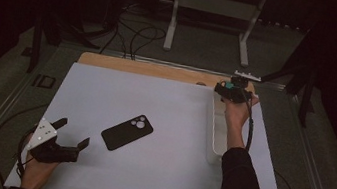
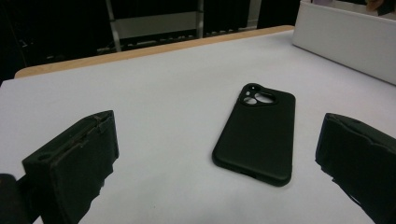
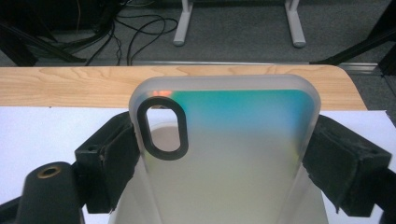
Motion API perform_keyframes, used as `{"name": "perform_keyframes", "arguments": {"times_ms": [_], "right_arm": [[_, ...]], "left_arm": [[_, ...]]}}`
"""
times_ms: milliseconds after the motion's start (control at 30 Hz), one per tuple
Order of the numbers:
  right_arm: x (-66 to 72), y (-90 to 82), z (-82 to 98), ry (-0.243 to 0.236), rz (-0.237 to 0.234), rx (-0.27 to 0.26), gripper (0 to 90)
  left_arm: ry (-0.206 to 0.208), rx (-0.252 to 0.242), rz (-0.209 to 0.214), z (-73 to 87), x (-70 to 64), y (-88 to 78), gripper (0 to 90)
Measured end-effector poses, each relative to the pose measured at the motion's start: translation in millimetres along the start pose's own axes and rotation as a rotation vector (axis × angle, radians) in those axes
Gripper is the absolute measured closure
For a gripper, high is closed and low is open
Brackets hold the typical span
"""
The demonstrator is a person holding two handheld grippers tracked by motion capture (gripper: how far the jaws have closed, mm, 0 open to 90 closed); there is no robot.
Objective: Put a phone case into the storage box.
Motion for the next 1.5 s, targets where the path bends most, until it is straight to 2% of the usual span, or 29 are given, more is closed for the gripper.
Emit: {"name": "perform_keyframes", "arguments": {"times_ms": [133,367,633,833,1033,1100,1133,1500], "right_arm": [[0.9,0.4,0.4,-0.003,-0.002,-0.003,13.4],[-1.3,-2.0,-1.9,0.023,-0.016,-0.024,10.6],[-4.2,-13.7,-6.1,0.019,-0.018,-0.062,10.6],[0.3,-27.0,-5.4,0.035,-0.065,-0.082,10.9],[16.6,-43.7,-4.2,0.0,-0.133,-0.112,10.8],[20.1,-47.1,-3.9,-0.008,-0.141,-0.121,10.8],[27.1,-52.4,-1.7,-0.038,-0.157,-0.119,10.7],[61.9,-95.8,5.7,-0.103,-0.281,-0.201,10.7]], "left_arm": [[0.001,0.004,0.001,0.5,-0.4,0.6,0.2],[-0.002,0.006,-0.001,0.3,0.1,0.4,0.2],[-0.002,0.002,-0.003,-0.2,0.1,-0.3,0.2],[-0.002,0.0,-0.004,-0.5,0.1,-1.4,0.2],[-0.009,0.003,-0.002,-0.7,0.1,-0.9,0.2],[-0.013,0.005,-0.001,-0.7,0.3,-0.6,0.1],[-0.012,0.006,-0.001,-0.6,0.4,-0.6,0.1],[-0.005,0.011,-0.012,-0.9,0.8,-0.6,0.1]]}}
Point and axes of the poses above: each handheld gripper's, and its own axes: y roughly forward along the jaws, z roughly out of its underside, x roughly to its left, the point moved 9 cm from there along y, roughly forward along the jaws, and after that the axes turned 11 degrees about -y, right-handed, at the moved point
